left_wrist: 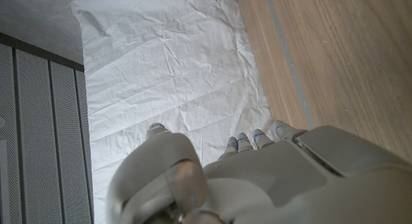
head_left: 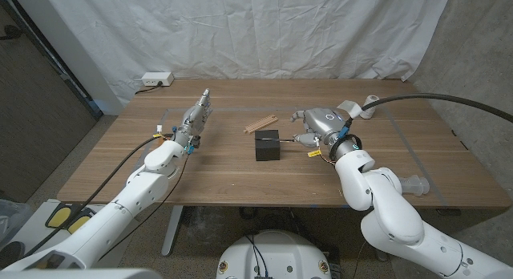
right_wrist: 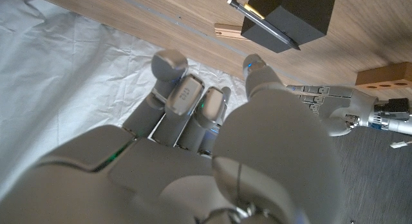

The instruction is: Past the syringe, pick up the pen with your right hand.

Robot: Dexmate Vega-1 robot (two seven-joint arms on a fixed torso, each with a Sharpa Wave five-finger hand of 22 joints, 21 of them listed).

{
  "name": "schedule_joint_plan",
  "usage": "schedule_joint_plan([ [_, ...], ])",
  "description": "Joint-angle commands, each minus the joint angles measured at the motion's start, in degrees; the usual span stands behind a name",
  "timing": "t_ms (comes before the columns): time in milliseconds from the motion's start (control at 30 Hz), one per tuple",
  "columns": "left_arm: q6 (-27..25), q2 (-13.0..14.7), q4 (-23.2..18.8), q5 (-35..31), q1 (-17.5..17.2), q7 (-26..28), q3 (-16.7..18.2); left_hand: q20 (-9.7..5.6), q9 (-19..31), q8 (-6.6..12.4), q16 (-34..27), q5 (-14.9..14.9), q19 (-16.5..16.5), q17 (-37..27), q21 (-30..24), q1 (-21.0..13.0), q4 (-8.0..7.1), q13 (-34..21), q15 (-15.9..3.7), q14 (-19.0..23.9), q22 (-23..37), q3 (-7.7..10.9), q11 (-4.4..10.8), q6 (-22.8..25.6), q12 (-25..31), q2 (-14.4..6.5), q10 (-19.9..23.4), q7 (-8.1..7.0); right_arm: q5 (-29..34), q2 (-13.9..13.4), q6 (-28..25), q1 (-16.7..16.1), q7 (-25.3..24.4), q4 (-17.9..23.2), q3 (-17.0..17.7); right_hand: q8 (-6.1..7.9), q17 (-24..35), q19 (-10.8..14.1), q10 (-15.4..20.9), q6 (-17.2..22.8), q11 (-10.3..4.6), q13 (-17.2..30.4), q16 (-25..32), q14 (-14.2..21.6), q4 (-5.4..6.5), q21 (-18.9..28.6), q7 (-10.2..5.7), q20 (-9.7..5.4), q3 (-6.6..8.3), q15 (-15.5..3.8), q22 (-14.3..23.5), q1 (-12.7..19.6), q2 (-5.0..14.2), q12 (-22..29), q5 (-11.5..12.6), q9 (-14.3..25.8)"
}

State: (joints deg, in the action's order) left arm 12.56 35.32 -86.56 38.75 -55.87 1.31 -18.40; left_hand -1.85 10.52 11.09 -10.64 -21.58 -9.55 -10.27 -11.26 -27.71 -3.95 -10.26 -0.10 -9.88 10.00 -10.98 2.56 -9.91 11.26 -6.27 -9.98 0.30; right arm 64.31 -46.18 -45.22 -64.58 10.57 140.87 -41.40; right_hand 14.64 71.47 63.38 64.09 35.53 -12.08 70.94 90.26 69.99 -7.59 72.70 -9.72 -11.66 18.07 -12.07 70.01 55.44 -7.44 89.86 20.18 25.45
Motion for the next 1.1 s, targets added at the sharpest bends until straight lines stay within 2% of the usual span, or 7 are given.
schedule_joint_plan([
  [33,0.7,-0.4,0.8,0.2,-0.1,-0.4,0.1,-2.63,0.1,0.18,0.0,0.1,-3.1,-0.1,-0.1,-0.7,0.38,-0.2,0.29,-3.2,0.3,-0.21,-0.36,-3.8,0.2,0.0,-3.5,0.31,9.2,6.2,1.9,-1.1,3.9,-4.0,0.5,0.10,0.1,0.1,0.5,0.7,0.04,0.2,0.1,0.6,0.55,0.7,0.09,-1.08,-0.06,0.10,0.1,-0.2,0.36,0.2,0.3,0.4],
  [533,1.3,-0.9,2.2,1.1,0.3,-1.4,0.3,-2.88,0.1,0.24,0.0,0.3,-2.9,-0.1,-0.2,-1.0,0.45,-0.2,0.61,-3.1,0.3,-0.22,-0.94,-3.6,0.2,-0.3,-3.5,0.61,11.8,10.9,5.5,-1.4,8.7,-6.8,2.1,-0.59,0.2,-0.4,0.7,1.6,0.05,0.2,0.1,1.2,0.84,1.2,0.42,-1.10,0.05,0.11,-0.5,0.0,0.90,0.2,-0.1,1.3],
  [933,1.4,-1.1,2.9,1.1,0.3,-1.5,0.1,-2.41,0.1,0.33,0.0,0.4,-2.9,-0.1,-0.2,-1.3,0.52,-0.2,0.92,-3.0,0.3,-0.20,-1.06,-3.2,0.2,-0.5,-3.4,0.74,12.7,14.2,5.1,-1.2,12.6,-7.8,2.5,-1.47,0.2,-0.1,1.0,4.0,0.04,0.2,0.2,2.1,1.43,1.6,6.53,-1.18,-0.78,0.00,-0.8,-1.4,0.11,0.2,-0.6,0.5],
  [1100,1.5,-1.5,4.2,1.3,0.8,-2.3,-0.1,-2.29,0.1,0.32,0.0,0.4,-3.1,-0.1,-0.1,-1.4,0.54,-0.2,0.96,-3.1,0.3,-0.17,-1.08,-3.2,0.2,-0.6,-3.5,0.73,13.4,15.5,4.8,-0.8,13.8,-8.2,2.3,-1.77,0.2,0.5,1.1,4.7,0.06,0.2,0.2,2.6,1.81,2.0,6.89,-1.21,-1.07,0.00,-0.5,-2.1,0.08,0.2,-0.7,0.1],
])
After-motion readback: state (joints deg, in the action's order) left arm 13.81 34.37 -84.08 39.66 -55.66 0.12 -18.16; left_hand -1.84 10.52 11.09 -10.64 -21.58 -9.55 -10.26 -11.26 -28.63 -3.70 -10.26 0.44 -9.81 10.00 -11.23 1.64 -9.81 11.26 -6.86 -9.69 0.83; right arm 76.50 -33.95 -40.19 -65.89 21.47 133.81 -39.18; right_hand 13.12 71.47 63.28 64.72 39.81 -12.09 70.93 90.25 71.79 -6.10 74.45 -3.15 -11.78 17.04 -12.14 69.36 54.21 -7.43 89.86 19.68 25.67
